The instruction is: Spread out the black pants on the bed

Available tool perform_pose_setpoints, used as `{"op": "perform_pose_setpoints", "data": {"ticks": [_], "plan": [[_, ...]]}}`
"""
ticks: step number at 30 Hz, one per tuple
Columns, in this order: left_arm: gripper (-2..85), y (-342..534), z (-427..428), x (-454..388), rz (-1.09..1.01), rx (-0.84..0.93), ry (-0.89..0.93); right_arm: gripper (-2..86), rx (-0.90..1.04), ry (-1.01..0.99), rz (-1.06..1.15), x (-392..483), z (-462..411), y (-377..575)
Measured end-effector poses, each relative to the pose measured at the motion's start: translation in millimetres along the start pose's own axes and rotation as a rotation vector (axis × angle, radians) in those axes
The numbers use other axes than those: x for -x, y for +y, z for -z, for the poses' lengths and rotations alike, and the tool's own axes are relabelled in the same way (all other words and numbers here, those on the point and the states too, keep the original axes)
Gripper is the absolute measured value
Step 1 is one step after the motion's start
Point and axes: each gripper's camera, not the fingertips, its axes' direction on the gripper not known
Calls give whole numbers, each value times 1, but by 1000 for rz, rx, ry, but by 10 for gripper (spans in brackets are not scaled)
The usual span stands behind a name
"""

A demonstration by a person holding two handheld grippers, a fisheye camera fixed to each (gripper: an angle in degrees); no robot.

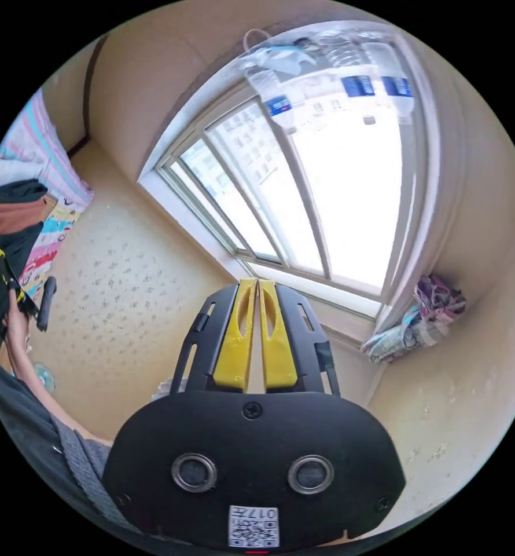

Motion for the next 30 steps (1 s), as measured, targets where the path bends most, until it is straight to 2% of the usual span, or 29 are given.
{"op": "perform_pose_setpoints", "data": {"ticks": [4, 9, 11, 15, 19, 26, 30], "plan": [[-10, -12, -24, 61, 201, -39, -112, 130, 112, 35, -47, 7, -42, -36], [-10, -36, -57, 91, 358, -36, -202, 77, 140, 30, -112, 12, -74, -46], [-10, -56, -78, 91, 387, 18, -233, 71, 126, 79, -169, 19, -81, -44], [-10, -110, -130, 69, 397, 136, -341, 54, 109, 370, -368, 44, -88, -35], [-10, -160, -171, 46, 397, 209, -416, 44, 62, 475, -549, 58, -92, -32], [-9, -216, -197, 55, 451, 292, -444, 43, -59, 718, -704, 119, -83, -41], [-4, -228, -182, 90, 573, 293, -493, 44, -249, 863, -794, 187, -69, -25]]}}
